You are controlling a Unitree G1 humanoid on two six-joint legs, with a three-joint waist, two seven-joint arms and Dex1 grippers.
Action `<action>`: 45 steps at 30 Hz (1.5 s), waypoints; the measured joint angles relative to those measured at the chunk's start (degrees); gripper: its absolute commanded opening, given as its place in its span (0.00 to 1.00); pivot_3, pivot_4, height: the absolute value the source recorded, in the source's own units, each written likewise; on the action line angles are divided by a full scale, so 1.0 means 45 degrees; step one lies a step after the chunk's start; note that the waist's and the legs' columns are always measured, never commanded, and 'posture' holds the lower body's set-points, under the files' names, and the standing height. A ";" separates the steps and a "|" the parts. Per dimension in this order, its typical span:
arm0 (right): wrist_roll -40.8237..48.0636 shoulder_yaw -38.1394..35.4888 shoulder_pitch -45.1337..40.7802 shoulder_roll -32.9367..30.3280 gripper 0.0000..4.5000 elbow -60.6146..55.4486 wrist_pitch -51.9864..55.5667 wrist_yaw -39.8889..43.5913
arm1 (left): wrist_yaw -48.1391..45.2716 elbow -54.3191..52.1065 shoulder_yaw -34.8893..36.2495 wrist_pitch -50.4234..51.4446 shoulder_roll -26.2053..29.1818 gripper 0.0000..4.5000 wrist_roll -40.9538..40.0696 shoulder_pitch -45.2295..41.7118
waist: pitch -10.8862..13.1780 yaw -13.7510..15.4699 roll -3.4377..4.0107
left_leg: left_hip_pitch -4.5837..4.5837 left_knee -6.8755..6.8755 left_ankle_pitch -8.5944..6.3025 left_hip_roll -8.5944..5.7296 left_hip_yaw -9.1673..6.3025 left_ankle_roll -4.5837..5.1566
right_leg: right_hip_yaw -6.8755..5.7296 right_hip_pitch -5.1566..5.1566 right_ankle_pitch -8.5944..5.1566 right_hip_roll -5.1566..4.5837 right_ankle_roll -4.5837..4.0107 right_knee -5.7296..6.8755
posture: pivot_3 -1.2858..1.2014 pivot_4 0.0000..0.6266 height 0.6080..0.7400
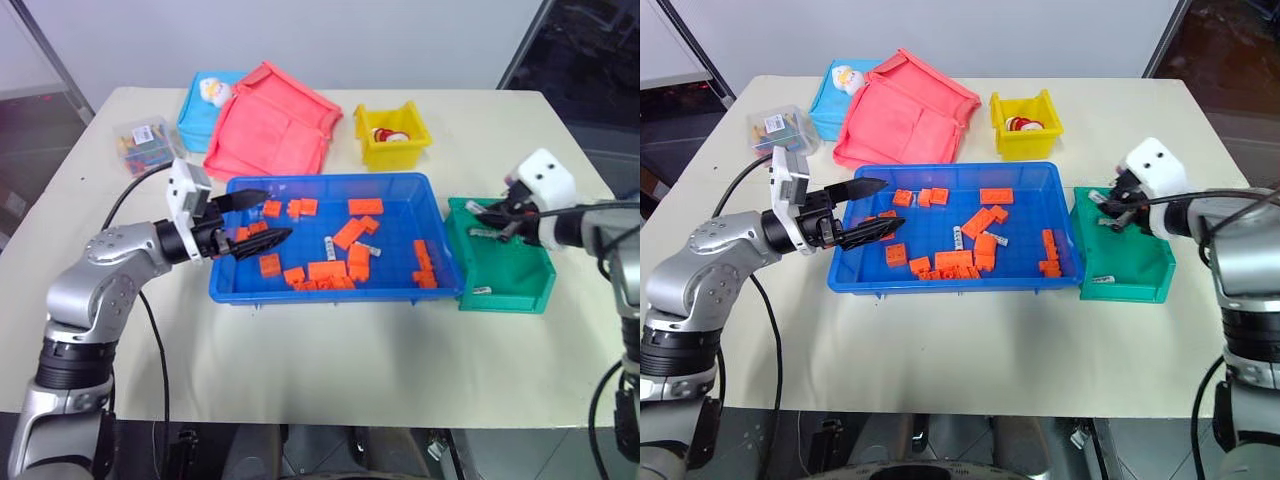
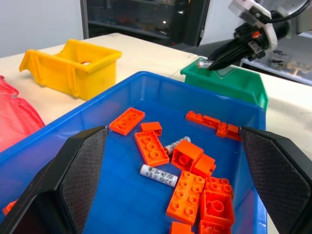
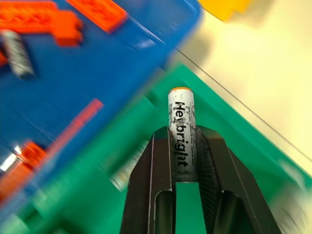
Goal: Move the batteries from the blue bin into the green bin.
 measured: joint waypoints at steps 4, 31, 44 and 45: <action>0.0207 -0.0366 0.0368 -0.0292 0.02 -0.0003 -0.0132 -0.0383 | -0.0257 0.0359 -0.0102 -0.0018 -0.0172 1.00 0.0253 -0.0045 | 0.0000 0.0031 0.0000 | -0.0002 0.0002 0.0000 0.0000 -0.0001 0.0000 | 0.0001 0.0001 0.0000 -0.0001 0.0001 0.0000 | 0.52 0.24 1.00; 0.3030 0.2834 -0.4024 0.5996 0.99 0.0257 0.1773 -0.2336 | -0.0287 -0.0880 0.0437 0.0384 0.0836 1.00 0.0616 0.1172 | 0.0001 -0.0184 0.0000 | -0.0025 0.0002 0.0001 0.0007 -0.0033 -0.0001 | -0.0005 -0.0023 0.0000 0.0002 -0.0001 0.0032 | 0.52 0.24 1.00; 0.3614 0.4830 -0.2517 0.6739 0.99 0.0119 0.2131 -0.2722 | 0.1119 -0.2850 0.1588 0.1146 0.0852 1.00 -0.0092 0.2770 | -0.0003 0.0019 -0.0007 | -0.0021 0.0009 0.0001 -0.0016 -0.0026 -0.0001 | -0.0007 -0.0014 0.0001 -0.0023 0.0001 0.0025 | 0.52 0.24 1.00; 0.3623 0.4875 -0.2456 0.6705 0.99 0.0119 0.2134 -0.2722 | 0.1228 -0.2968 0.1659 0.1171 0.0821 1.00 -0.0171 0.2831 | -0.0003 0.0018 -0.0006 | -0.0020 0.0009 0.0001 -0.0016 -0.0024 -0.0001 | -0.0007 -0.0014 0.0001 -0.0023 0.0001 0.0025 | 0.52 0.24 1.00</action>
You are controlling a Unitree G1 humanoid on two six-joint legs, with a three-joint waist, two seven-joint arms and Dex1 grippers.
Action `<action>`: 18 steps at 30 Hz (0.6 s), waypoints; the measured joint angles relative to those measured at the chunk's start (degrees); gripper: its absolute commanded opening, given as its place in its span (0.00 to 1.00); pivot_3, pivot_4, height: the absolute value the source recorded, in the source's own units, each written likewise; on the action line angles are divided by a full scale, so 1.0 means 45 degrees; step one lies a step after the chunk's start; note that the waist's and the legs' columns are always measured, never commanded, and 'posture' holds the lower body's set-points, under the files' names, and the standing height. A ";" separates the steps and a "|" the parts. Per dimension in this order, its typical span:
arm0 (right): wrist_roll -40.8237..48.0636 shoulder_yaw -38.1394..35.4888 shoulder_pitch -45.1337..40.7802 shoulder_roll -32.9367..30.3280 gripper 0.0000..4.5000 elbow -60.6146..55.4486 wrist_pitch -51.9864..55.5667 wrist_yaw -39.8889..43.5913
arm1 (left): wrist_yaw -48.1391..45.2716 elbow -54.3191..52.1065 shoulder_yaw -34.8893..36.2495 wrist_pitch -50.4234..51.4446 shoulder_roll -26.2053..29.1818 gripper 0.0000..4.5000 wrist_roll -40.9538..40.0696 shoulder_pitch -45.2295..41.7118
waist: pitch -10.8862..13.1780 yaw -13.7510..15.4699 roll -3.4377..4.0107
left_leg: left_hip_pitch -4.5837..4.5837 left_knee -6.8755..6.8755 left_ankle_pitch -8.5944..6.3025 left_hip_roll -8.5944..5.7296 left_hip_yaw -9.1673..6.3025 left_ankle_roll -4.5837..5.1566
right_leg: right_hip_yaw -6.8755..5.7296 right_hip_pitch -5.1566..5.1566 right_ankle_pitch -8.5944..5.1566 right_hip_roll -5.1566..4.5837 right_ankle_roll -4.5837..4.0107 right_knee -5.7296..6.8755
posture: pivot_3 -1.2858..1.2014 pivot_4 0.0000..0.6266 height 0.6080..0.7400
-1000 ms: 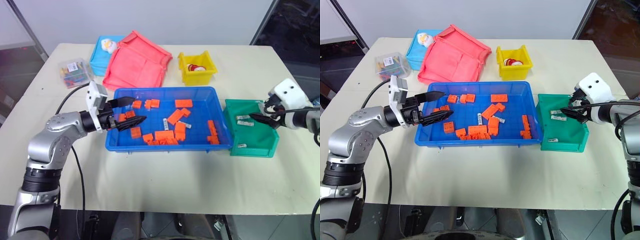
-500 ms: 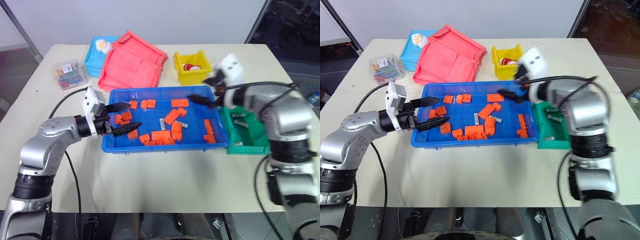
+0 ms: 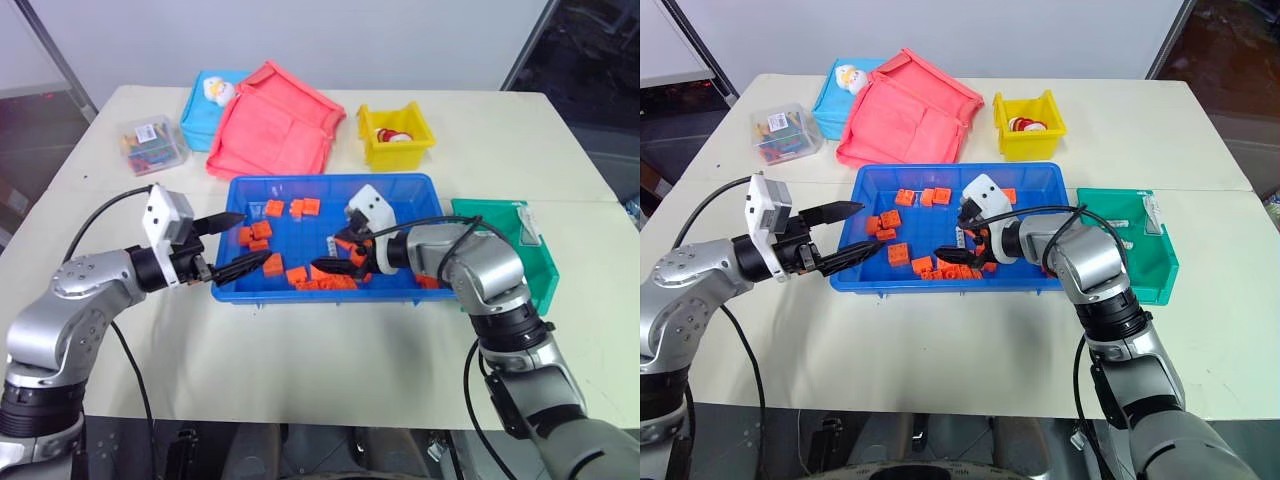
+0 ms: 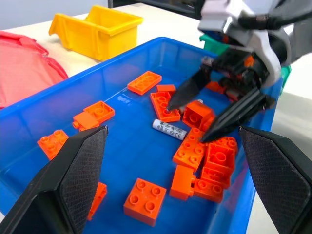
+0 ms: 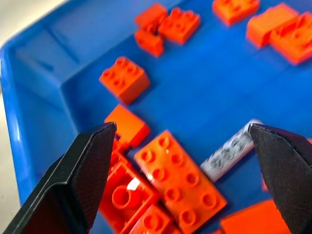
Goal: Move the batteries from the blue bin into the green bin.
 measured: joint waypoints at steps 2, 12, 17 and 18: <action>0.0013 0.0079 0.0038 -0.0053 0.99 0.0000 0.0000 0.0000 | 0.0161 -0.0186 0.0051 0.0005 -0.0044 1.00 -0.0058 0.0116 | 0.0000 -0.0004 0.0000 | 0.0003 -0.0001 0.0000 0.0001 0.0000 0.0000 | 0.0000 0.0000 0.0000 0.0003 0.0000 0.0000 | 0.52 0.24 1.00; -0.0074 0.0446 -0.0052 0.0352 0.99 0.1294 -0.0211 -0.0061 | 0.0845 -0.0452 0.0062 -0.0035 -0.0347 1.00 -0.0054 0.0342 | -0.0001 -0.0019 -0.0002 | 0.0008 -0.0002 0.0000 0.0008 0.0000 0.0000 | 0.0001 0.0004 0.0000 0.0014 0.0000 0.0000 | 0.52 0.24 1.00; -0.0128 0.0184 -0.0605 0.1123 0.99 0.2537 -0.0430 -0.0470 | 0.1077 -0.0510 0.0058 -0.0098 -0.0508 1.00 -0.0019 0.0387 | -0.0003 -0.0050 -0.0003 | 0.0017 -0.0001 0.0000 0.0012 0.0001 0.0000 | 0.0001 0.0011 0.0000 0.0020 -0.0001 0.0002 | 0.52 0.24 1.00; -0.0124 0.0048 -0.0720 0.1280 0.99 0.2778 -0.0412 -0.0563 | 0.1113 -0.0521 0.0060 -0.0100 -0.0525 1.00 -0.0017 0.0405 | -0.0003 -0.0046 -0.0004 | 0.0017 -0.0001 0.0000 0.0012 0.0001 0.0000 | 0.0001 0.0013 0.0000 0.0020 -0.0001 0.0002 | 0.52 0.24 1.00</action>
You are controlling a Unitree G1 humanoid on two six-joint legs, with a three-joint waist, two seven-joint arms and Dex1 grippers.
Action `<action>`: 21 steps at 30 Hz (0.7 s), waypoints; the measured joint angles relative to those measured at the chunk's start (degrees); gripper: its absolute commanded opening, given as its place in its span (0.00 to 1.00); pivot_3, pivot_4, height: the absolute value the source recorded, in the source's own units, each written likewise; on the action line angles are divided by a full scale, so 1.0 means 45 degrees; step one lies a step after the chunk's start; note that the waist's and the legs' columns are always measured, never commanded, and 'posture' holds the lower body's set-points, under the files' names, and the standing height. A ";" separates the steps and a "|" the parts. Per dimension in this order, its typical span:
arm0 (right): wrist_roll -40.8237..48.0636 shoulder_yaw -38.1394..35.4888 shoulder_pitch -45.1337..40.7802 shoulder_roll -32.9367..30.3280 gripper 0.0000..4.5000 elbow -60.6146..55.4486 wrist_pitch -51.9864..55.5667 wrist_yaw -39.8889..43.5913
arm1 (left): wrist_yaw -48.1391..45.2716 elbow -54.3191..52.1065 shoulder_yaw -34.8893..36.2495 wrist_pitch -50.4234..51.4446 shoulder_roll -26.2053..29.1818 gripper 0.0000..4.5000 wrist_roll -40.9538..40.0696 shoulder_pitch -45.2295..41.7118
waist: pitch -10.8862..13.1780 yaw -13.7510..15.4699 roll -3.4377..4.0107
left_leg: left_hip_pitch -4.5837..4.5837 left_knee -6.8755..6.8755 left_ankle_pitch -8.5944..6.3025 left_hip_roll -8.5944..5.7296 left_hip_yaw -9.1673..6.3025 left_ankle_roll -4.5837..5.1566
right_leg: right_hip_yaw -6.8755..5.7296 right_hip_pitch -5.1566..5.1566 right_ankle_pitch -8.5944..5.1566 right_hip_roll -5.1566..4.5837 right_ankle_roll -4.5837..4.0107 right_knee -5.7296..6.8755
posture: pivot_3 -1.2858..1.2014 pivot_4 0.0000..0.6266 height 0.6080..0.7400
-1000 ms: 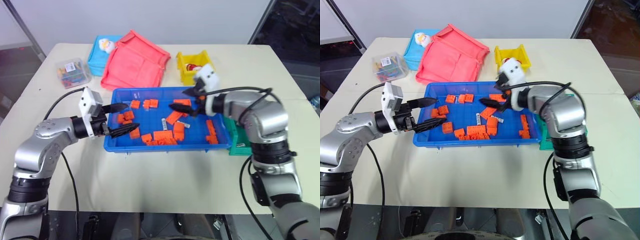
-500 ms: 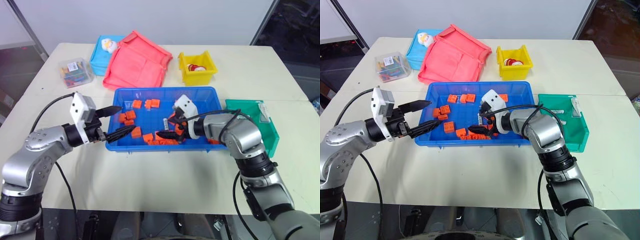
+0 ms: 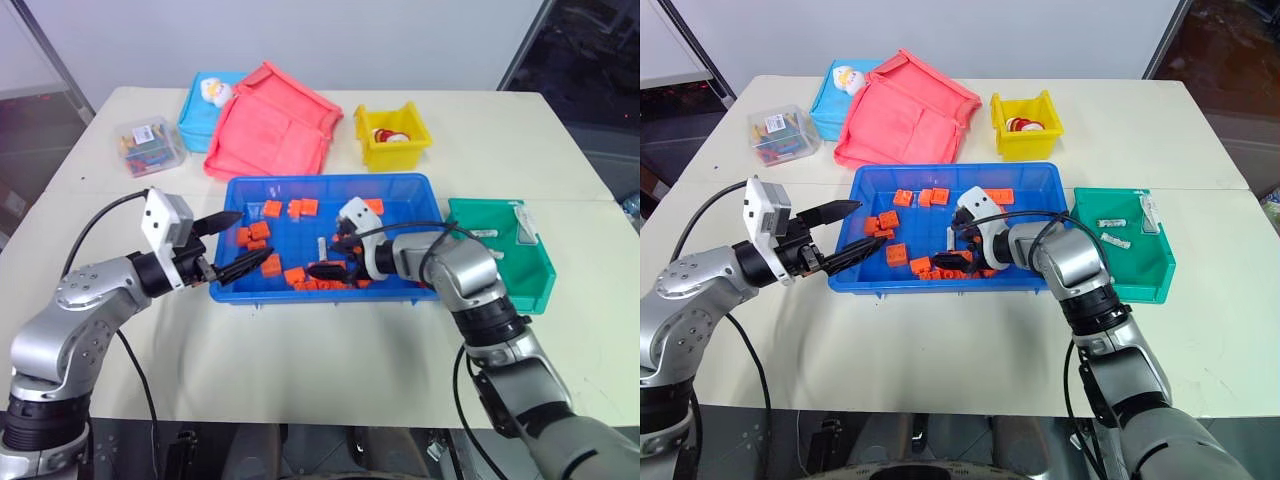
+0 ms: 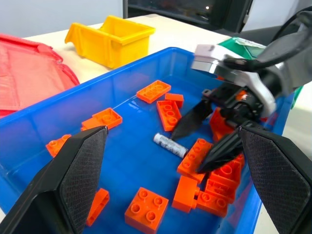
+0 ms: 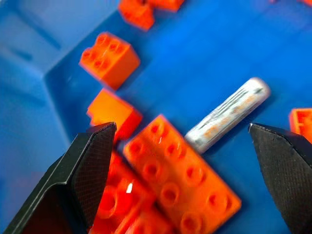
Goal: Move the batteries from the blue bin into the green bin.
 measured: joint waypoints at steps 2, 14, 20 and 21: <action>0.0019 -0.0276 -0.0289 0.0275 0.99 0.0488 0.0083 -0.0227 | 0.0086 -0.0063 -0.0003 -0.0006 -0.0079 1.00 0.0000 0.0061 | 0.0000 0.0011 0.0000 | 0.0000 0.0000 0.0000 -0.0001 0.0001 0.0000 | 0.0001 0.0000 0.0000 -0.0003 0.0000 0.0000 | 0.52 0.24 1.00; -0.0850 0.0829 -0.0483 0.0355 0.83 0.0871 -0.1130 -0.0231 | 0.0477 -0.0214 0.0004 -0.0113 -0.0385 1.00 -0.0005 0.0317 | -0.0002 -0.0020 -0.0002 | 0.0002 -0.0001 0.0000 -0.0001 0.0001 0.0000 | 0.0000 0.0001 0.0000 -0.0001 0.0000 0.0000 | 0.52 0.24 1.00; -0.1288 0.0995 -0.0488 0.0486 0.15 0.1358 -0.1689 -0.0207 | 0.0677 -0.0448 0.0021 -0.0202 -0.0412 1.00 -0.0013 0.0404 | -0.0003 -0.0157 -0.0003 | 0.0004 -0.0001 0.0000 0.0000 -0.0002 0.0000 | 0.0000 0.0005 0.0000 -0.0002 0.0000 0.0001 | 0.52 0.24 1.00; -0.1336 0.1033 -0.0490 0.0536 0.03 0.1380 -0.1741 -0.0192 | 0.0707 -0.0448 0.0023 -0.0214 -0.0426 1.00 -0.0013 0.0409 | -0.0003 -0.0192 -0.0003 | 0.0004 -0.0002 0.0000 -0.0001 -0.0002 0.0000 | 0.0000 0.0004 0.0000 -0.0001 0.0000 0.0001 | 0.52 0.24 1.00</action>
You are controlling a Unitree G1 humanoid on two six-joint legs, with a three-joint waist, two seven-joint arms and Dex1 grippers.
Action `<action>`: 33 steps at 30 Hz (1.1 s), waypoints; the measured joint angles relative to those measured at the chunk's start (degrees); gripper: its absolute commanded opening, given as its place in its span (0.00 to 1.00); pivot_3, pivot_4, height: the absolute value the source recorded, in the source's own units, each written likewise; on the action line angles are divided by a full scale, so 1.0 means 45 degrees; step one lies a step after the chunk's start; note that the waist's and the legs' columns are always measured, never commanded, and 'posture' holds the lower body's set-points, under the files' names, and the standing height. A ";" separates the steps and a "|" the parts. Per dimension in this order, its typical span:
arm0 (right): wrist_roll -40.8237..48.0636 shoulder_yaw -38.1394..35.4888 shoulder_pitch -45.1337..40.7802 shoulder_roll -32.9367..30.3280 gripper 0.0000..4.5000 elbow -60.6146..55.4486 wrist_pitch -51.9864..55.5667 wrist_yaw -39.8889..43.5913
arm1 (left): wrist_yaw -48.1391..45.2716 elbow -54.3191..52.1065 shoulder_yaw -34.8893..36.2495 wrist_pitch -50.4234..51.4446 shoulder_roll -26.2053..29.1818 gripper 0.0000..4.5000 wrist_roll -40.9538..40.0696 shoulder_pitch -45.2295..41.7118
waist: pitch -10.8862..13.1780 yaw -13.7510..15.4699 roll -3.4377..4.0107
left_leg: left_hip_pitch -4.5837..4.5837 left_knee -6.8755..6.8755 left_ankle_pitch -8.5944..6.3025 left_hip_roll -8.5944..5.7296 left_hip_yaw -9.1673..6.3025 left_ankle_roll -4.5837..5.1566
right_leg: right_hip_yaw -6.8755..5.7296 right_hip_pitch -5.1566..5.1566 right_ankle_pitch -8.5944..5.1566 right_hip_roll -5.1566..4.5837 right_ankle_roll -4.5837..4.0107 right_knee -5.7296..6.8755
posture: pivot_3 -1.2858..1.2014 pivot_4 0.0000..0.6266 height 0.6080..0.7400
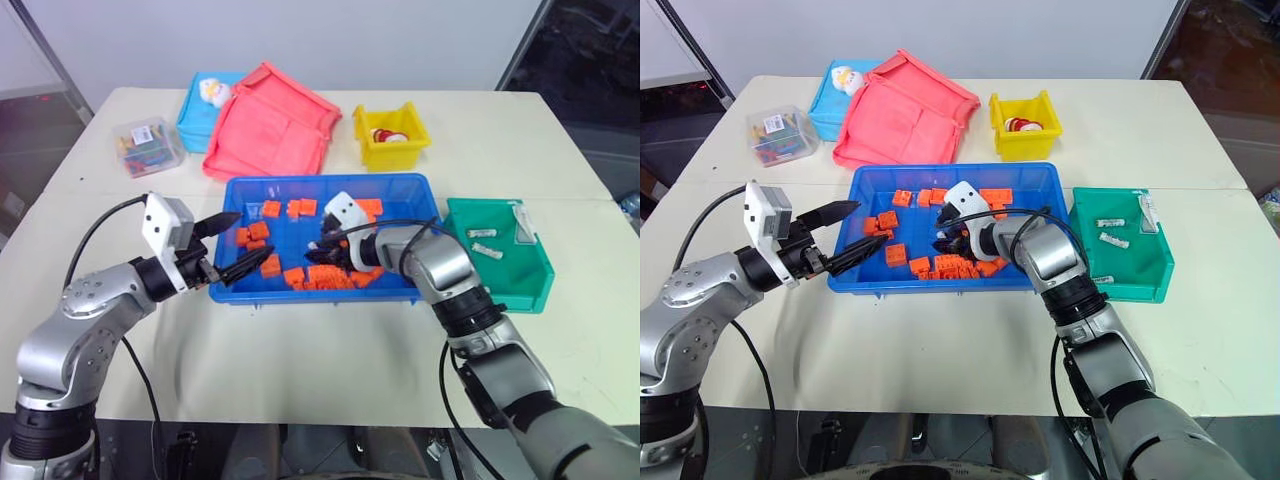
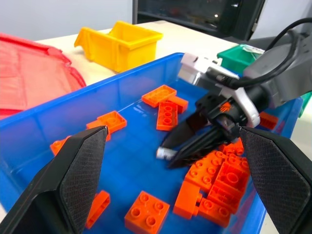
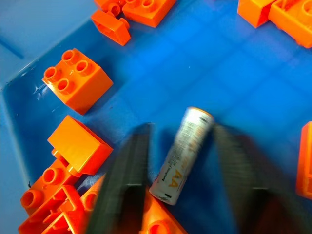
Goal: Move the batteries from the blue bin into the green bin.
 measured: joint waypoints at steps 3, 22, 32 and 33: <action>-0.0172 0.0053 -0.0064 0.0060 0.02 0.0076 -0.0162 0.0091 | 0.0081 0.0000 0.0000 -0.0008 -0.0054 1.00 -0.0001 0.0007 | 0.0000 -0.0041 0.0000 | 0.0000 0.0000 0.0000 0.0000 0.0000 0.0000 | 0.0000 0.0001 0.0000 0.0000 0.0000 0.0000 | 0.52 0.24 1.00; 0.0291 -0.2372 -0.2680 -0.3199 0.02 -0.3154 0.1593 0.0479 | -0.0976 0.0638 -0.0238 -0.0050 0.0262 1.00 -0.0202 -0.0663 | 0.0001 0.0074 -0.0002 | -0.0016 -0.0014 -0.0002 -0.0006 0.0000 0.0003 | -0.0006 -0.0003 -0.0001 -0.0011 -0.0002 -0.0037 | 0.52 0.24 1.00; 0.0320 -0.4946 0.0488 -0.7206 0.02 -0.4718 0.3427 0.0085 | -0.1882 0.2353 -0.1143 -0.0592 -0.0187 1.00 0.0425 -0.1796 | 0.0005 0.0210 0.0004 | -0.0016 -0.0014 -0.0004 0.0009 0.0016 0.0006 | 0.0004 -0.0012 -0.0001 0.0008 -0.0001 -0.0039 | 0.52 0.24 1.00; 0.0324 -0.5109 0.0816 -0.7339 0.02 -0.4782 0.3452 0.0022 | -0.1943 0.2433 -0.1146 -0.0627 -0.0237 1.00 0.0451 -0.1852 | 0.0005 0.0213 0.0004 | -0.0016 -0.0012 -0.0004 0.0013 0.0014 0.0006 | 0.0004 -0.0012 -0.0001 0.0014 -0.0001 -0.0037 | 0.52 0.24 1.00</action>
